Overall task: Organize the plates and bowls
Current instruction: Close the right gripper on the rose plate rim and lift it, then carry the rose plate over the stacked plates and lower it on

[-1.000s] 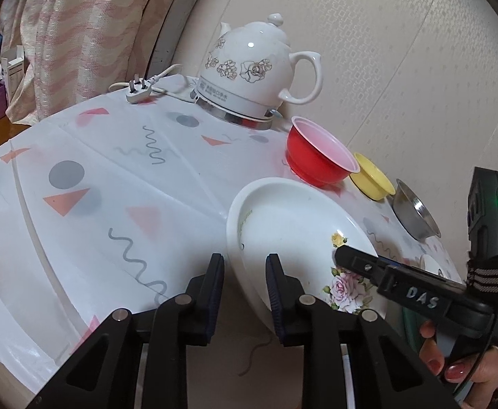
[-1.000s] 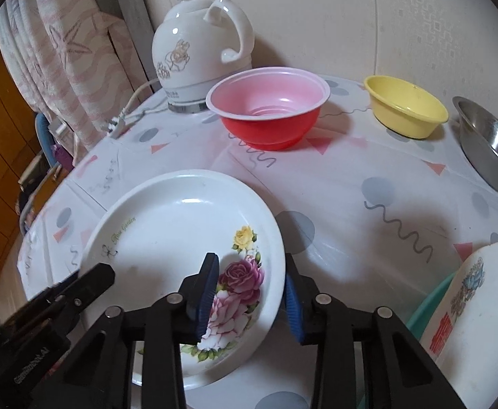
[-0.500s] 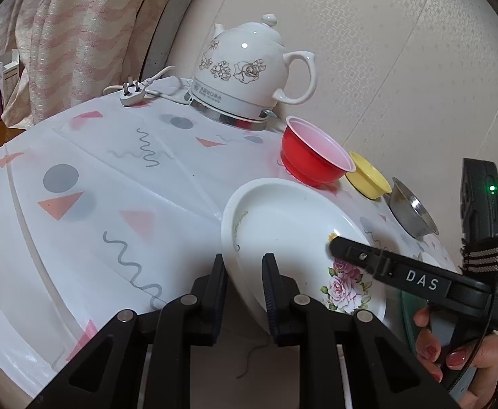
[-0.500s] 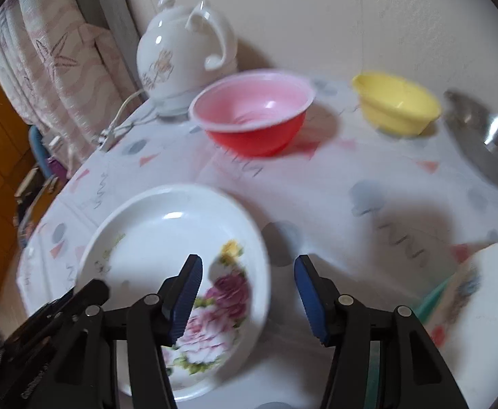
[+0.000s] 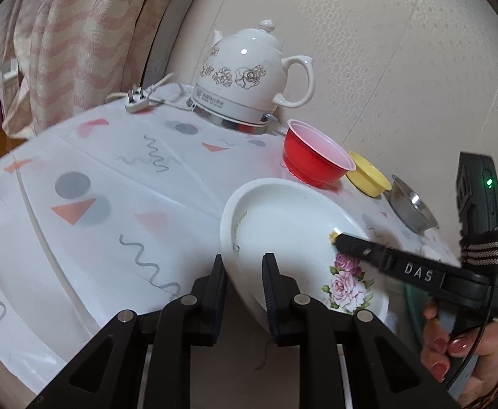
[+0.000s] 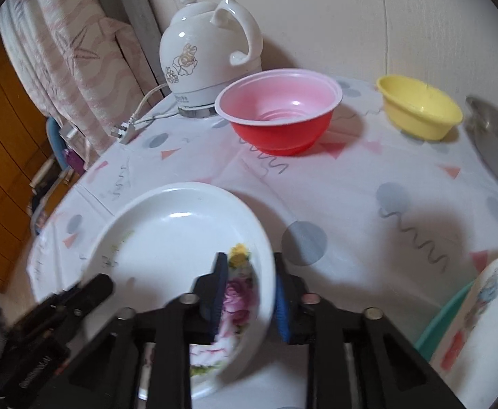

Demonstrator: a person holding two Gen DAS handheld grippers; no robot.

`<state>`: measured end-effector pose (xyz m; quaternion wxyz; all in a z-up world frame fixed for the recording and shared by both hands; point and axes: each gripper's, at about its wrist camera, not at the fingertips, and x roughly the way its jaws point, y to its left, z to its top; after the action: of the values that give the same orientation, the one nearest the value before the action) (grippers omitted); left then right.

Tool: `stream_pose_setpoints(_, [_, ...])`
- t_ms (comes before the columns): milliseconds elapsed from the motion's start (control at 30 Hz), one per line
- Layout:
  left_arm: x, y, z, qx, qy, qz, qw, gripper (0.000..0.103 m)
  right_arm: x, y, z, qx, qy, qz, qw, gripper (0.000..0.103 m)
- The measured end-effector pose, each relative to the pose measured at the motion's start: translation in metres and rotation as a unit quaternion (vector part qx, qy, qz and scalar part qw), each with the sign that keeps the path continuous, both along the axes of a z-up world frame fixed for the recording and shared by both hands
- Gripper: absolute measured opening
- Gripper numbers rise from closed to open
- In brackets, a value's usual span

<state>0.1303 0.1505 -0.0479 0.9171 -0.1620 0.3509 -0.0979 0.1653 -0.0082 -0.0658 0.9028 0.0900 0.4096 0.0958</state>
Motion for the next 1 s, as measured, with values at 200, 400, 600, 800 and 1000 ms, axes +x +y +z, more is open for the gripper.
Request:
stream_pose_setpoints(200, [-0.014, -0.001, 0.003, 0.018, -0.029, -0.003, 0.9994, 0.019, -0.012, -0.011, 0.007, 0.04, -0.008, 0.007, 0.999, 0.013])
stream_pose_setpoints(400, [-0.023, -0.014, 0.016, 0.014, -0.058, -0.011, 0.9982, 0.018, -0.039, -0.026, 0.015, 0.058, -0.024, -0.004, 0.998, 0.013])
stream_pose_setpoints(600, [-0.03, -0.047, 0.034, 0.01, -0.084, -0.043, 0.9955, 0.018, -0.073, -0.06, 0.03, 0.062, -0.054, -0.034, 0.996, 0.013])
stream_pose_setpoints(800, [-0.033, -0.09, 0.048, 0.002, -0.098, -0.085, 0.9916, 0.018, -0.111, -0.102, 0.043, 0.067, -0.077, -0.07, 0.992, 0.013])
stream_pose_setpoints(1000, [-0.035, -0.134, 0.054, 0.008, -0.096, -0.128, 0.987, 0.018, -0.142, -0.145, 0.048, 0.074, -0.089, -0.112, 0.987, 0.013])
